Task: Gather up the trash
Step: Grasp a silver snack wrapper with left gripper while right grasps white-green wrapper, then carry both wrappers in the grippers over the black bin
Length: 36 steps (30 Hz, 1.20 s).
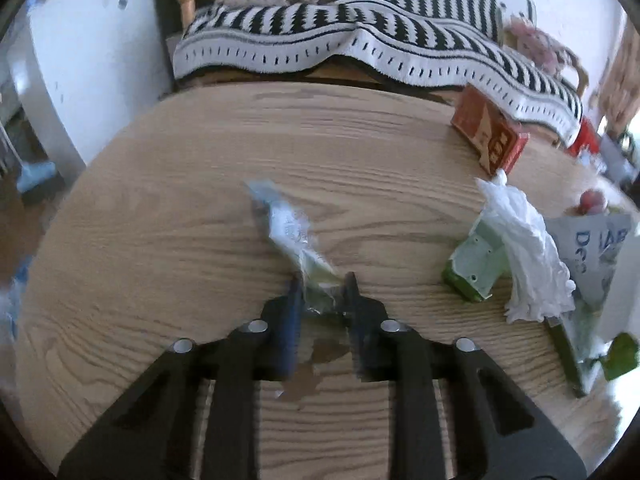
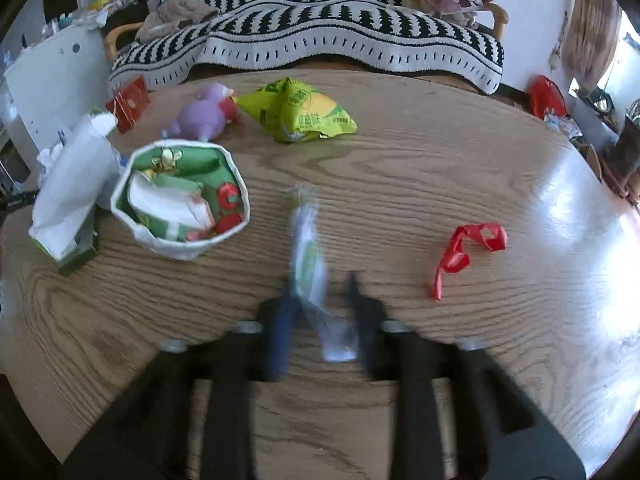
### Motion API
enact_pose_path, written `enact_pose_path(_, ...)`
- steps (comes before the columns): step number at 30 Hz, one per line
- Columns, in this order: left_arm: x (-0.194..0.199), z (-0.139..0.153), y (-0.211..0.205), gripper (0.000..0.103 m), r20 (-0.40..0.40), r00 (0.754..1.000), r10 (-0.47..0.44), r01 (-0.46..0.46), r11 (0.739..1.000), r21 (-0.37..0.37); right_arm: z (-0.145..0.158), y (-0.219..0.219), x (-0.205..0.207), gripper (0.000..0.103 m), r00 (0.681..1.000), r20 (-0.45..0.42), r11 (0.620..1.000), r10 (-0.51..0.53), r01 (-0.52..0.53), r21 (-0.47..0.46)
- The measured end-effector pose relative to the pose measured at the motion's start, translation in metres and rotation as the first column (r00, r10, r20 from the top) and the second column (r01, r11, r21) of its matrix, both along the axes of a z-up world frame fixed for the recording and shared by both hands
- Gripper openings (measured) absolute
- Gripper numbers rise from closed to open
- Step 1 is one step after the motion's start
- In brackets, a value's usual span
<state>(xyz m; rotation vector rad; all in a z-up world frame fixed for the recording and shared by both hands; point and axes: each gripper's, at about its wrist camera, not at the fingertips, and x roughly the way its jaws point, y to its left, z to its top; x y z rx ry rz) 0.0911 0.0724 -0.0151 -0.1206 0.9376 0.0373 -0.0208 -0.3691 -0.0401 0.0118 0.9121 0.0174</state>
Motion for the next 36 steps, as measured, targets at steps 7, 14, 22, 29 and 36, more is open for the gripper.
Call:
enact_pose_path(7,-0.018,0.003,0.009,0.018,-0.008,1.0,0.005,-0.005,0.998,-0.06,-0.001,-0.002,-0.017,0.014,0.999,0.024,0.999,-0.028,0.027,0.038)
enact_pose_path(14,-0.039,0.029,0.009,0.017,0.034,0.999,-0.017,0.019,0.998,-0.06,0.009,-0.008,-0.03,0.014,0.996,0.057,0.992,-0.071,0.065,0.104)
enact_pose_path(22,-0.074,0.06,0.009,0.017,0.097,0.993,-0.061,0.071,0.991,-0.109,0.042,0.026,-0.042,0.014,0.994,0.108,0.992,-0.029,0.015,0.125)
enact_pose_path(29,-0.1,0.083,0.011,0.017,0.141,0.987,-0.082,0.101,0.987,-0.127,0.067,0.026,-0.061,0.014,0.988,0.143,0.989,-0.062,0.042,0.143)
enact_pose_path(36,-0.119,0.099,0.009,0.017,0.16,0.981,-0.105,0.126,0.984,-0.129,0.086,0.013,-0.094,0.014,0.98,0.167,0.985,-0.109,0.084,0.151)
